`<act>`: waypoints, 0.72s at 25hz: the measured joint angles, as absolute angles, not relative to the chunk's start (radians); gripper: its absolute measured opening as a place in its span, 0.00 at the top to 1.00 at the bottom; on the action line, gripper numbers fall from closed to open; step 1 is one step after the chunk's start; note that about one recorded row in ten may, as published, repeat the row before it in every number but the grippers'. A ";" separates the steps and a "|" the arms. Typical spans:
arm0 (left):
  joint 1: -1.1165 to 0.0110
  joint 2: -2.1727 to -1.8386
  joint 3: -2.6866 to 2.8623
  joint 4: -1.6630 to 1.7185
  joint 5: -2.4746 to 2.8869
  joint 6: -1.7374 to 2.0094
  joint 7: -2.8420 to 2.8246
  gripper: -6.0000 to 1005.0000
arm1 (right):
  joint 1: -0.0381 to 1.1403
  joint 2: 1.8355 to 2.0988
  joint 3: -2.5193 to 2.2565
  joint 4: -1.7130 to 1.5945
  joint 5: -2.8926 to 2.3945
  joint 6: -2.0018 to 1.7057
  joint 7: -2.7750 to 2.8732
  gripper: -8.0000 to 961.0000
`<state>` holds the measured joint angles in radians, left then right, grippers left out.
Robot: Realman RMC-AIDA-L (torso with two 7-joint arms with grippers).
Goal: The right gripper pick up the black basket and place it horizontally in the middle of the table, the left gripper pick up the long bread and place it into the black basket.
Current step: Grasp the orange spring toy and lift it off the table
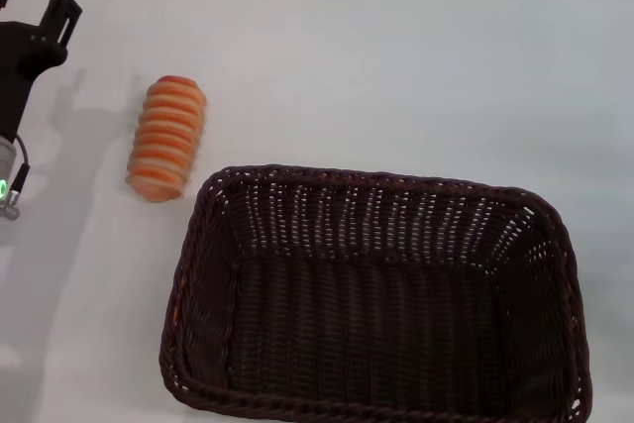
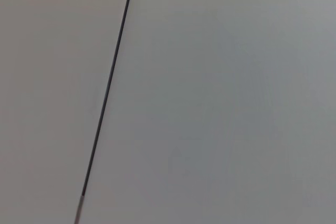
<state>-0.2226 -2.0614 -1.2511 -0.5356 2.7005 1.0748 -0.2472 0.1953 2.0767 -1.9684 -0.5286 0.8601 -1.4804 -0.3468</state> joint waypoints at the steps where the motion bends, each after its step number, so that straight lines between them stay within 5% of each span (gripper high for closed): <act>1: -0.211 -2.060 -1.252 -0.568 2.707 1.046 -0.240 0.25 | 0.204 2.077 -1.973 -0.493 0.858 -1.485 -0.301 0.48; 18: -0.029 -2.027 -1.394 -1.537 2.885 -0.142 -0.152 0.25 | 0.177 2.082 -2.059 -0.444 0.854 -1.490 -0.297 0.48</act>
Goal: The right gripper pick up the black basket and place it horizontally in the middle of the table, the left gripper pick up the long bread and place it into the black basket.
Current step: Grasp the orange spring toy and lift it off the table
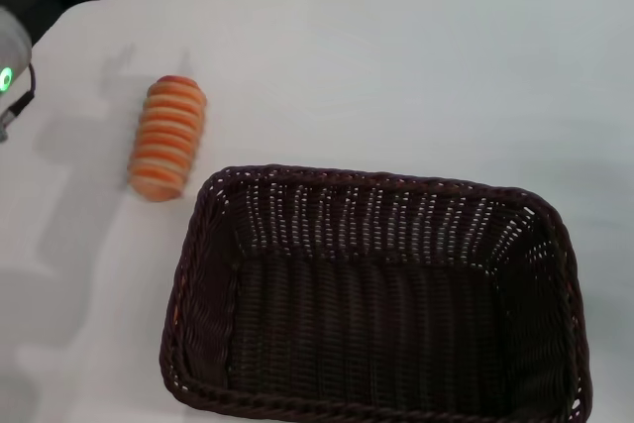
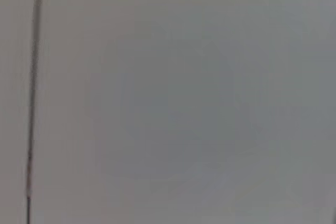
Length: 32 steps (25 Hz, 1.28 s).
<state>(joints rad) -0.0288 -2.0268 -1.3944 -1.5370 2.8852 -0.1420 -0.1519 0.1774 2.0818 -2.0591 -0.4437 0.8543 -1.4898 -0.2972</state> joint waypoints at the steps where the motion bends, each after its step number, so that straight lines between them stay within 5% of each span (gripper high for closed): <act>1: -0.035 -2.034 -1.407 -1.583 2.885 -0.228 -0.129 0.25 | 0.175 2.082 -2.062 -0.443 0.854 -1.490 -0.297 0.48; 3: -0.063 -2.058 -1.445 -1.679 2.885 -0.445 -0.064 0.25 | 0.172 2.082 -2.066 -0.443 0.854 -1.490 -0.293 0.48; 13: -0.257 -2.063 -1.537 -1.745 2.885 -0.918 -0.037 0.25 | 0.157 2.082 -2.087 -0.449 0.854 -1.507 -0.292 0.48; 23: -0.453 -2.061 -1.613 -1.540 2.888 -1.162 -0.035 0.25 | 0.152 2.082 -2.093 -0.446 0.844 -1.532 -0.298 0.47; 32: -0.507 -2.062 -1.607 -1.407 2.889 -1.198 -0.035 0.25 | 0.147 2.081 -2.107 -0.445 0.844 -1.554 -0.299 0.47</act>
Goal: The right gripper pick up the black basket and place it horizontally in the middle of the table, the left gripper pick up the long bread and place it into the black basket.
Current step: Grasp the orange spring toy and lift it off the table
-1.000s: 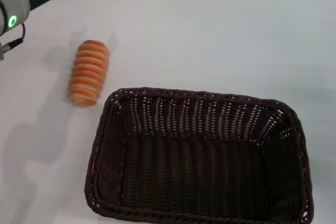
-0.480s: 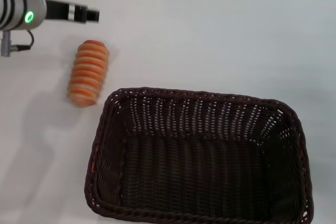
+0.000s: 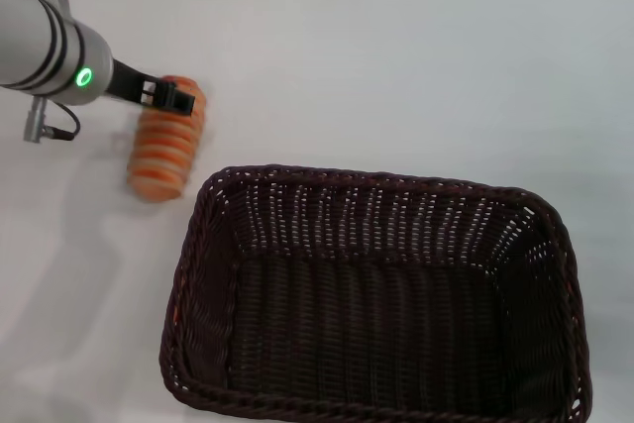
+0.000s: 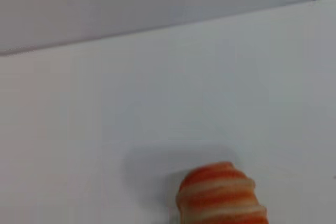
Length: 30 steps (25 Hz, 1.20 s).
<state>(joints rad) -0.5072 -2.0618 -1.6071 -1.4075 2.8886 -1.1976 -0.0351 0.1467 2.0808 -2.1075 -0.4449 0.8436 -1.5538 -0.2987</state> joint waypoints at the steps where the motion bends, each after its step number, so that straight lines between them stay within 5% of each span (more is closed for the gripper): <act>1: -0.513 -2.062 -1.607 -1.395 2.889 -1.199 -0.037 0.25 | 0.147 2.081 -2.108 -0.445 0.844 -1.555 -0.299 0.47; 30: -0.593 -2.069 -1.538 -1.219 2.886 -1.160 -0.072 0.25 | 0.143 2.077 -2.131 -0.442 0.844 -1.584 -0.301 0.48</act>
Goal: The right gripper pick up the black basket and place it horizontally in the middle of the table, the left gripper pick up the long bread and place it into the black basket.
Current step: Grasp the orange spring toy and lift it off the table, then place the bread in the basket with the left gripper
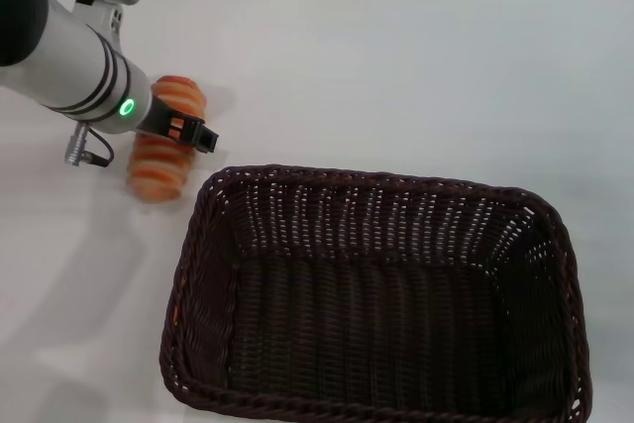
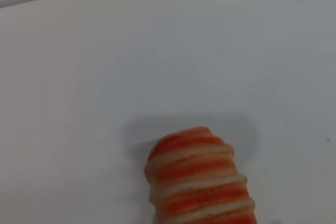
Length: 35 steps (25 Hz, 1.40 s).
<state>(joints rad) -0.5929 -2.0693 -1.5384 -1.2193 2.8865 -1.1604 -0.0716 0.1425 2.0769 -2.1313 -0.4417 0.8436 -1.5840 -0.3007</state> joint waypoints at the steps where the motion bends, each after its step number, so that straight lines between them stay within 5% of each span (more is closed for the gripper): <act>1: -0.595 -2.069 -1.537 -1.214 2.887 -1.159 -0.072 0.25 | 0.142 2.077 -2.132 -0.442 0.844 -1.585 -0.301 0.48; 6: -0.603 -2.069 -1.533 -1.198 2.888 -1.154 -0.072 0.25 | 0.139 2.077 -2.136 -0.442 0.844 -1.594 -0.301 0.48; 17: -0.597 -2.069 -1.524 -1.213 2.886 -1.142 -0.068 0.50 | 0.133 2.077 -2.145 -0.442 0.844 -1.608 -0.301 0.48; 35: -0.506 -2.062 -1.626 -1.734 2.834 -1.346 0.172 0.64 | 0.147 2.077 -2.135 -0.416 0.844 -1.599 -0.313 0.48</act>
